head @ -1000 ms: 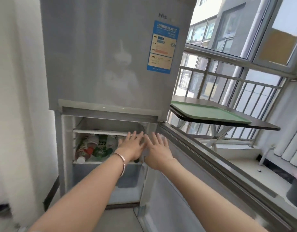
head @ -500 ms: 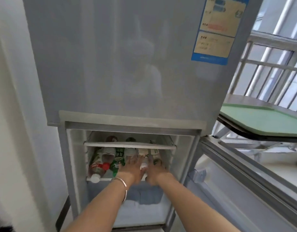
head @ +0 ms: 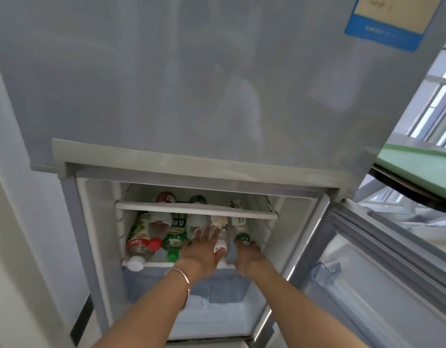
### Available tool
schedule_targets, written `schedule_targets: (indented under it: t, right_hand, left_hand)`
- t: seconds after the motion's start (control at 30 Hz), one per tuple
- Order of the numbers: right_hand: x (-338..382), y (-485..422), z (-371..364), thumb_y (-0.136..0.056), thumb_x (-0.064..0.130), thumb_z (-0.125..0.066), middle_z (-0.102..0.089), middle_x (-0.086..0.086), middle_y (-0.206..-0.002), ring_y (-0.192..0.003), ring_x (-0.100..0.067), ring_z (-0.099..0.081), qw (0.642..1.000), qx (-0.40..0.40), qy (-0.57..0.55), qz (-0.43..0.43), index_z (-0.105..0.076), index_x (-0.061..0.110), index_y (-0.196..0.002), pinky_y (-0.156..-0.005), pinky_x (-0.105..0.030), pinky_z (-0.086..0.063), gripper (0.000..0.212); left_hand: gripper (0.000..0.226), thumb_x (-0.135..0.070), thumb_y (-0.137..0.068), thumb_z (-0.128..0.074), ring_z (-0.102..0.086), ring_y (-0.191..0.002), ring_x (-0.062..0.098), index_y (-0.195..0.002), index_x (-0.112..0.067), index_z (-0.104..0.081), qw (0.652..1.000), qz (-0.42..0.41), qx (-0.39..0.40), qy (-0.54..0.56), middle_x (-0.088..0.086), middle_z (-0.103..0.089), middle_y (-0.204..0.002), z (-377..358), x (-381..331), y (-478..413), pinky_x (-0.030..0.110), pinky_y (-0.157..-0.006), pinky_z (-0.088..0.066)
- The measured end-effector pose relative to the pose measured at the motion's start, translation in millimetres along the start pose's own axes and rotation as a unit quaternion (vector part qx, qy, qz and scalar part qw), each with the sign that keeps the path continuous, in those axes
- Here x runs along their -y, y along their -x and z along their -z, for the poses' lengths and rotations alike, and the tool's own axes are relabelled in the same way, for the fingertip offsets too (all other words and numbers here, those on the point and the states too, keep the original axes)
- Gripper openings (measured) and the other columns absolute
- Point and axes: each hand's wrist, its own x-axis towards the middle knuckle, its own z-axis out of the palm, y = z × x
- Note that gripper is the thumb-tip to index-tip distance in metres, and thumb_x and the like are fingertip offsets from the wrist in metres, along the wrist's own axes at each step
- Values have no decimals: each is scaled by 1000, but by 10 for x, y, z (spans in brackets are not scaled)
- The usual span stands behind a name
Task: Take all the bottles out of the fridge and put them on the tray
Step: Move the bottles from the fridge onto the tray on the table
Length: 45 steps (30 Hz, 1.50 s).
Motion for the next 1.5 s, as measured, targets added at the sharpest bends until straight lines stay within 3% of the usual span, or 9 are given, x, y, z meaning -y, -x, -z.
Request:
schedule_targets:
  t: [0.33,0.43,0.57,0.73,0.9,1.03,1.2,1.4,1.5]
  right_hand:
    - [108,520,240,-95,0,-43,-46,-23,-130,-119,-38,-48,970,-226,73,54,-27,22,-150,-84,-42,-51,62]
    - [148,822,498,-95,5,-47,-46,-23,-131,-121,-38,-47,968,-218,81,96,-30,22,-147,-85,-42,-49,57]
    - [103,1353,852,-90,20,-59,-47,-22,-131,-120,-39,-48,970,-179,85,140,-30,24,-146,-88,-41,-46,62]
    - [48,2030,1375,-92,28,-46,-54,-21,-125,-112,-40,-54,962,-183,69,193,-35,22,-141,-80,-41,-43,50]
    - [-140,2514,1893,-90,27,-57,-60,-23,-123,-108,-38,-60,961,-178,-21,211,-24,12,-145,-86,-40,-49,65]
    - [-481,2850,2262,-88,27,-63,-62,-17,-108,-79,-26,-63,964,-152,-130,174,-13,4,-149,-67,-36,-53,82]
    - [-981,3058,2415,-83,41,-73,-60,-6,-115,-96,-18,-63,968,-63,-187,157,-38,13,-139,-83,-34,-59,72]
    - [-1368,2872,2635,-68,46,-77,-66,3,-100,-90,-12,-65,885,-332,-271,179,-58,22,-117,-72,-27,-53,58]
    - [-1599,2569,2873,-49,61,-69,-68,3,-94,-84,-14,-67,851,-423,-291,110,-56,15,-119,-73,-35,-59,84]
  left_hand:
    - [74,-43,-96,-43,1,-151,25,-154,-26,0,999,-5,-35,34,1,8,-163,220,-191,253,48,-121,-11]
    - [82,-40,-90,-54,-12,-149,27,-154,-23,-5,996,3,-47,70,5,-2,-163,362,-358,374,46,-119,-20]
    - [90,-33,-78,-73,-50,-129,26,-149,-19,-20,991,-15,-20,132,5,-42,-148,613,-621,656,32,-103,-44]
    - [79,-37,-67,-82,-56,-119,22,-135,-18,-47,994,-29,24,105,2,-58,-133,911,-903,1014,32,-98,-46]
    - [101,-41,-52,-89,-53,-121,23,-138,-18,-43,981,-42,-12,188,0,-54,-135,1336,-1121,1359,34,-99,-47]
    - [59,-28,-69,-83,-60,-101,11,-121,-27,-55,956,-103,-24,272,-7,-63,-113,1806,-1452,1673,28,-79,-53]
    - [59,-35,-71,-80,-59,-93,6,-124,-27,-56,925,-195,-98,311,-11,-63,-110,2342,-2088,1908,23,-67,-46]
    - [83,-43,-69,-81,-51,-121,18,-139,-21,-44,871,-271,-190,362,2,-47,-141,2645,-2908,1824,29,-94,-46]
    - [83,-39,-79,-74,-45,-130,25,-147,-19,-30,830,-291,-191,437,10,-38,-148,2641,-3214,1557,38,-105,-41]
